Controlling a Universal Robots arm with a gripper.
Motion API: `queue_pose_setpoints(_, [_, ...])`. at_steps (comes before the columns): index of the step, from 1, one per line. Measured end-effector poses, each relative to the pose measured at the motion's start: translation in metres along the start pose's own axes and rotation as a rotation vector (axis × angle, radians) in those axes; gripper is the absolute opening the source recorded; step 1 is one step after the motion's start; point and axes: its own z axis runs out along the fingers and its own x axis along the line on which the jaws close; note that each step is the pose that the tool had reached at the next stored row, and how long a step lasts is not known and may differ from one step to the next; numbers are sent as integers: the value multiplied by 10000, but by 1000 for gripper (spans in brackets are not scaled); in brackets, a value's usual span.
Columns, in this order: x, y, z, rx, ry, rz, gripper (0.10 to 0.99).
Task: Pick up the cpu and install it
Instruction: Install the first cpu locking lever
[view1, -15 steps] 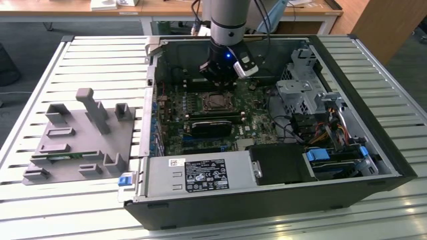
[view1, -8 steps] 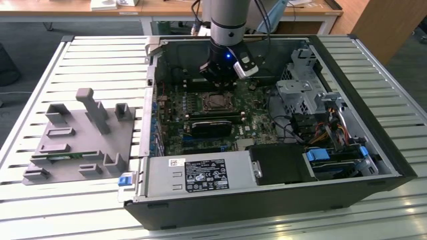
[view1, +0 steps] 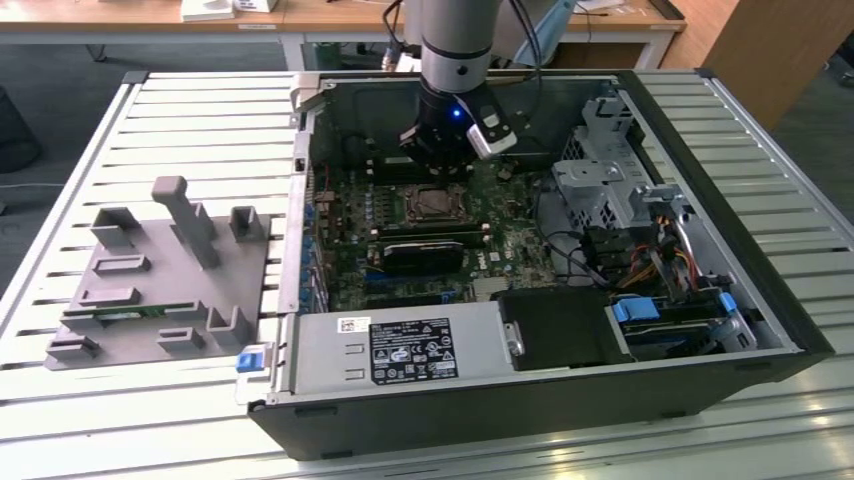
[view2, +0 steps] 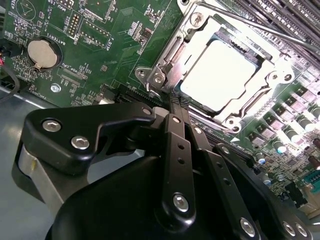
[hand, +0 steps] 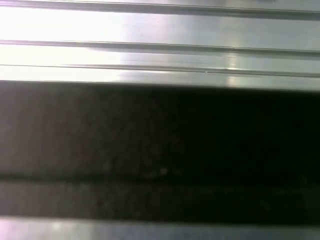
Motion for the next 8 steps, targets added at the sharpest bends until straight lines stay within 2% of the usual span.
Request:
queue_pose_setpoints(5, [-9, 7, 17, 1, 0, 2, 106])
queue_pose_setpoints(8, [-11, 13, 20, -44, -4, 0, 106])
